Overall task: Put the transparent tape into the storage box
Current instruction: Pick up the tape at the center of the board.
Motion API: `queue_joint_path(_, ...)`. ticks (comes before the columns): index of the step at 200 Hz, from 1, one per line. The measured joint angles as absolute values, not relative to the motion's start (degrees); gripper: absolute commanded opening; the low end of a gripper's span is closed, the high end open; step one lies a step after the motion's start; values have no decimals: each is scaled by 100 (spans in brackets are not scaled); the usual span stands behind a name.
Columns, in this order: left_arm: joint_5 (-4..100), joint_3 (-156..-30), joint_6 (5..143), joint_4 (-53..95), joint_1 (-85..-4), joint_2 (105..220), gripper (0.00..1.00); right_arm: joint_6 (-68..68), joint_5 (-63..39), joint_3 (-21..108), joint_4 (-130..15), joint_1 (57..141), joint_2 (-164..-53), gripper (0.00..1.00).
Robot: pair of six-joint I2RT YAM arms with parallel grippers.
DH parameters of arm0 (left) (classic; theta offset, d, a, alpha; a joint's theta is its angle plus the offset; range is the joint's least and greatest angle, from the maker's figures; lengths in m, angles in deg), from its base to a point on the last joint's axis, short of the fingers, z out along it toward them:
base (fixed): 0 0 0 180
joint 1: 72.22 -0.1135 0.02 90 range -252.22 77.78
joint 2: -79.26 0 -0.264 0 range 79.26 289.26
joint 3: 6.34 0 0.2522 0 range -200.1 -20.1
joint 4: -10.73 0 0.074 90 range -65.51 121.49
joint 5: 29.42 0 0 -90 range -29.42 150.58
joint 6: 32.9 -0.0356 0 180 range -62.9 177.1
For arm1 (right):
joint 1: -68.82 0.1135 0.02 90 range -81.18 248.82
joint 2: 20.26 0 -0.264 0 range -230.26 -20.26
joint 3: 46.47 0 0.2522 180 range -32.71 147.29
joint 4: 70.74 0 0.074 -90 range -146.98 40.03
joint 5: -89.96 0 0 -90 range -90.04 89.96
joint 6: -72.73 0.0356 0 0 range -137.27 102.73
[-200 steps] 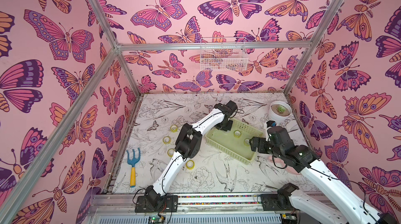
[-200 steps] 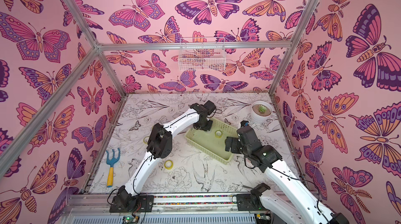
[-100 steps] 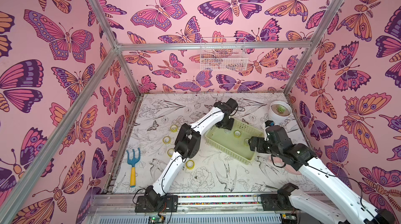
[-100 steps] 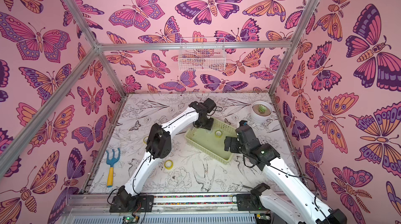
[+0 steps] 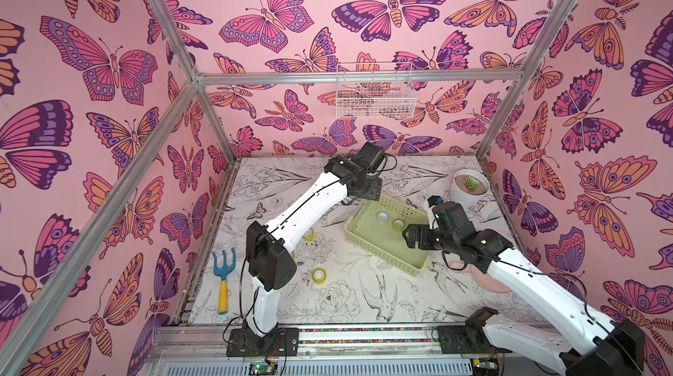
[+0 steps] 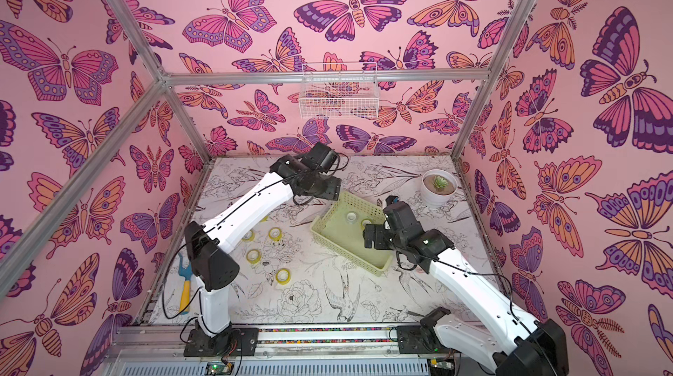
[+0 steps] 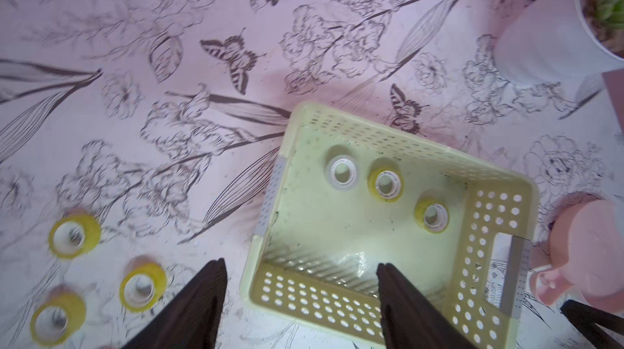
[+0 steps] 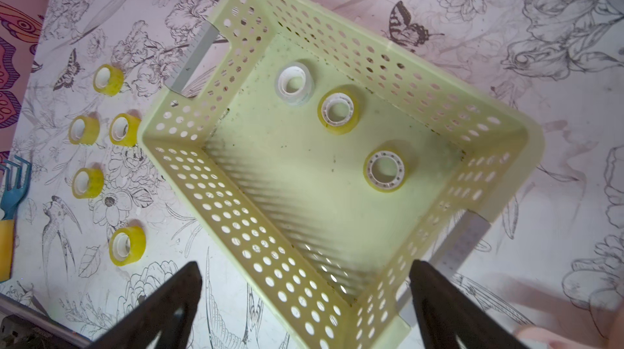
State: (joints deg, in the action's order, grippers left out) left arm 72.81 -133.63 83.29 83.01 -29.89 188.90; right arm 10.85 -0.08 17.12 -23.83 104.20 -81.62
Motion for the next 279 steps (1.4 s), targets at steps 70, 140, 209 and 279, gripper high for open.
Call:
queue_joint_path(70, 8260, -10120, 9332, 8286, -2998, 16744, 100, 890, -187, 2212, -2687, 10772, -9076, 99)
queue_joint_path(140, 7939, -7329, 10283, 8277, -3027, 14928, 100, 774, -316, 2433, -2794, 10968, -9471, 99)
queue_joint_path(209, 7369, -6301, 10865, 7786, -3037, 14711, 78, 777, -314, 2490, -2840, 11180, -9622, 99)
queue_joint_path(279, 7002, -6273, 10858, 7034, -3101, 15614, 56, 777, -287, 2490, -2827, 11205, -9618, 99)
